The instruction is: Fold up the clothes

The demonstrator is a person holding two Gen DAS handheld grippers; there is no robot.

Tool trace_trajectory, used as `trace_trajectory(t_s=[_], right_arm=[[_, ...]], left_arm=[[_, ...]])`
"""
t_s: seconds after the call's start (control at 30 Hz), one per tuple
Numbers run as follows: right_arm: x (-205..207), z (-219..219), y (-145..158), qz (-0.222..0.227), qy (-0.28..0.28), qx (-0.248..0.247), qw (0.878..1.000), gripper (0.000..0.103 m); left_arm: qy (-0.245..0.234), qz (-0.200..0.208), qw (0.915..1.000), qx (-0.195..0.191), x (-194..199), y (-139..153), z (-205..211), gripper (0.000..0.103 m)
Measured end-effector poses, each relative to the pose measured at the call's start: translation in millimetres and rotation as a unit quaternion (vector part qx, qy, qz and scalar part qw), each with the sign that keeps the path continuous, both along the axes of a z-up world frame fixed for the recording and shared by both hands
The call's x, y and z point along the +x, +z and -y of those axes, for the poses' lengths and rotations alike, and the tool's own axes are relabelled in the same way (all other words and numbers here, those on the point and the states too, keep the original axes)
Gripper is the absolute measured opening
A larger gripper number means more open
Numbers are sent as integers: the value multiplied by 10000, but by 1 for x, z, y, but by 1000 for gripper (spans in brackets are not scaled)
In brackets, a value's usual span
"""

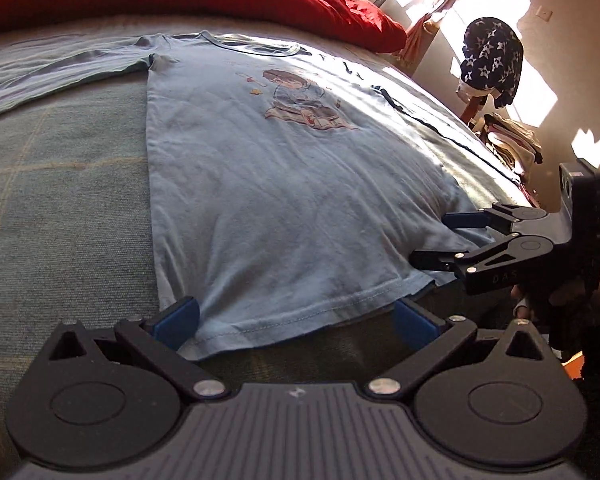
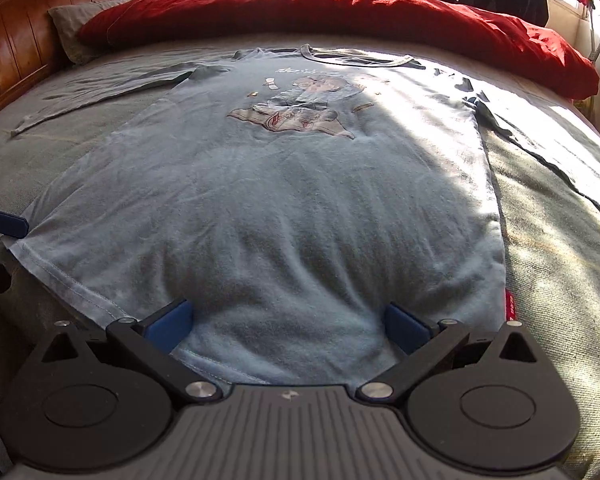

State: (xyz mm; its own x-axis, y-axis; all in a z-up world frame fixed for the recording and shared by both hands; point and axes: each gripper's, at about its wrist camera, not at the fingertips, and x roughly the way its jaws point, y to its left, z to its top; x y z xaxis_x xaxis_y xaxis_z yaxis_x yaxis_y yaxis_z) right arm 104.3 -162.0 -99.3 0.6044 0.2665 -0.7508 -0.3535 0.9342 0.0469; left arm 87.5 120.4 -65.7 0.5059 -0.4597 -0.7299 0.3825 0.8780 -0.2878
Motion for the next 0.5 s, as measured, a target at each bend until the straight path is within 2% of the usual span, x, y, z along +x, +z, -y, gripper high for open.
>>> trace_trajectory(t_s=[0.13,0.3,0.5], right_arm=[[-3,1,-1,78,12,10,10000,103],[-7,2,-1,174,27,20,9998,103],[-11,4,-3,276,49,45,9996,103]], left_arm=[[-42,421,9987,297,4,12,10,102],[58,240,9980,576,16,-4,19,102],[-96,156,9975,686,-7,-6,13,102]])
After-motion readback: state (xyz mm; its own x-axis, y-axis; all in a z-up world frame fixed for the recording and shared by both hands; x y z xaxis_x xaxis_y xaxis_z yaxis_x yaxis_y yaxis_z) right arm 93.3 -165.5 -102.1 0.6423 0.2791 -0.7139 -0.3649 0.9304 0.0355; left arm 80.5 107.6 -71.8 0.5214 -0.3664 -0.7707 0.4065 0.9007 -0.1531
